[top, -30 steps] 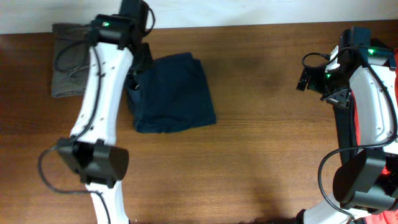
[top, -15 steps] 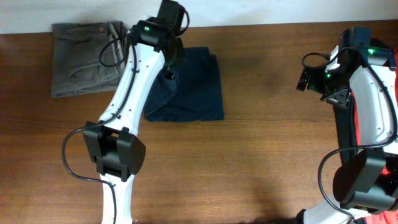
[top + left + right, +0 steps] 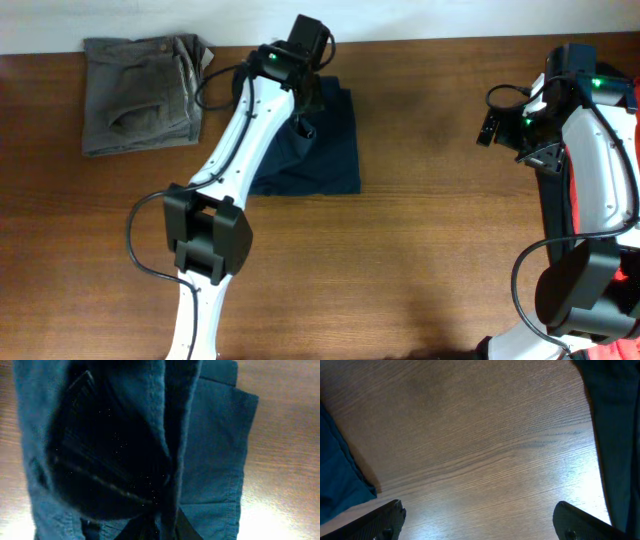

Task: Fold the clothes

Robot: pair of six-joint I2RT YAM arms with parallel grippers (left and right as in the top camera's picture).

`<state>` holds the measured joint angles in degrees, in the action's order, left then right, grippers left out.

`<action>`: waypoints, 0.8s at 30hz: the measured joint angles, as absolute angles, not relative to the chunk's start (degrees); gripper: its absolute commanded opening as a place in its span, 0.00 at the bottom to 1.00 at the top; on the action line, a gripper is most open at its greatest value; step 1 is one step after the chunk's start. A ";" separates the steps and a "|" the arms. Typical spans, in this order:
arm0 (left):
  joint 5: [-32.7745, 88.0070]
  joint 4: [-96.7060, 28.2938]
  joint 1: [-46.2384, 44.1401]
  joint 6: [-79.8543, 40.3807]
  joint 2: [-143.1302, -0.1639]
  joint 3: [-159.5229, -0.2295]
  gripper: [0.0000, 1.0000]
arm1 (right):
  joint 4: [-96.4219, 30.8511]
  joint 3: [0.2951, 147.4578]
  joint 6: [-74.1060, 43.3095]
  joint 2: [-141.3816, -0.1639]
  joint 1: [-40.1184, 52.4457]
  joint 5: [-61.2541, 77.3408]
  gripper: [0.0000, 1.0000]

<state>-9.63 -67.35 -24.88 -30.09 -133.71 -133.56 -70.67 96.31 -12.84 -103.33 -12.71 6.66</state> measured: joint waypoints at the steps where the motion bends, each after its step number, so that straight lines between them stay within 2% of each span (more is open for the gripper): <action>1: -9.32 -67.18 -25.10 -30.09 -133.78 -133.56 0.12 | -70.67 96.31 -12.84 -103.33 -12.71 6.66 0.98; 18: -5.82 -65.12 -30.70 -30.09 -133.78 -133.56 0.13 | -70.67 96.31 -12.84 -103.33 -12.71 6.66 0.99; 20: -5.76 -65.08 -30.92 -30.04 -133.78 -133.56 0.31 | -70.67 96.31 -12.86 -103.33 -12.71 6.66 0.99; 21: -5.76 -65.10 -30.92 -30.04 -133.80 -133.56 0.36 | -70.67 96.31 -12.84 -103.33 -12.71 6.66 0.99; 24: -5.76 -65.58 -30.68 -29.50 -133.80 -133.56 0.37 | -70.67 96.31 -12.88 -103.33 -12.71 6.66 0.99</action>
